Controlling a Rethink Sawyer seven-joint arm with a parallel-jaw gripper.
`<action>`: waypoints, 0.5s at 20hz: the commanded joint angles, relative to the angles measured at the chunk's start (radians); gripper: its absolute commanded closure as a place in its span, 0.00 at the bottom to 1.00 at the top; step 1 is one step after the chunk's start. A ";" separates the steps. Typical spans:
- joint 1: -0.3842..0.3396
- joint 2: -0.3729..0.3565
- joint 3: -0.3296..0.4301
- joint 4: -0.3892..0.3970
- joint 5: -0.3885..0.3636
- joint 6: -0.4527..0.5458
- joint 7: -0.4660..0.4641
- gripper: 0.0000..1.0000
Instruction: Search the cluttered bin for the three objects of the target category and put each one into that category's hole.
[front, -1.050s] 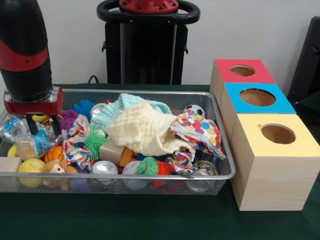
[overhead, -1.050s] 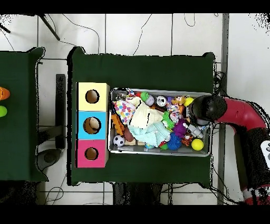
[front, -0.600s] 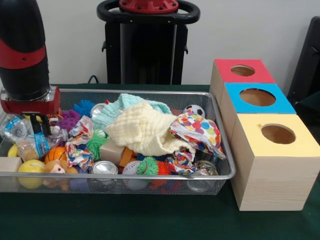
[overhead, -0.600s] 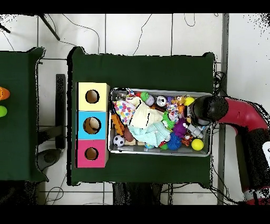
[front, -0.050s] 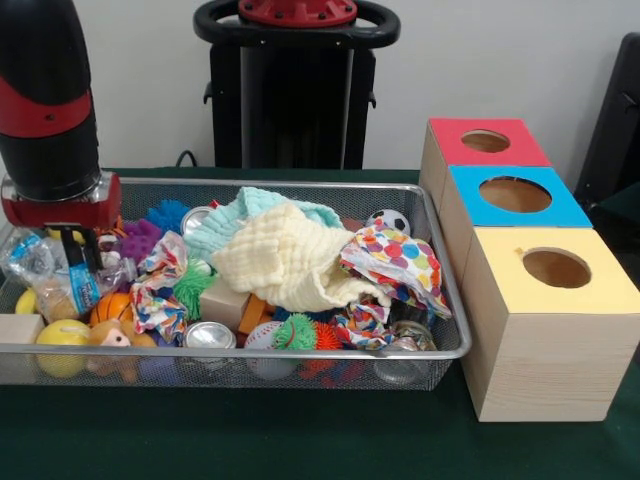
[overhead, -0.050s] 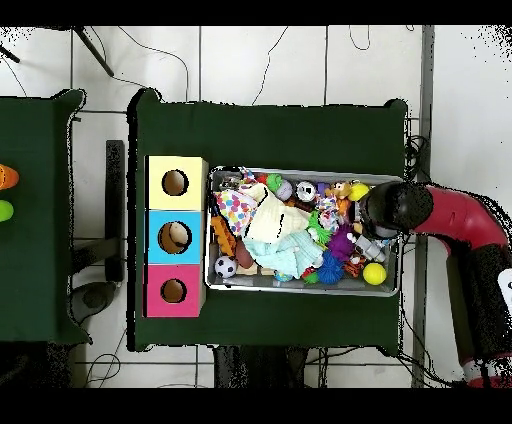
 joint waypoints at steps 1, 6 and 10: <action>0.021 -0.028 0.028 0.165 -0.018 -0.008 -0.124 1.00; 0.021 -0.072 0.018 0.200 0.004 0.037 -0.106 1.00; 0.021 -0.098 0.012 0.215 0.019 0.076 -0.101 1.00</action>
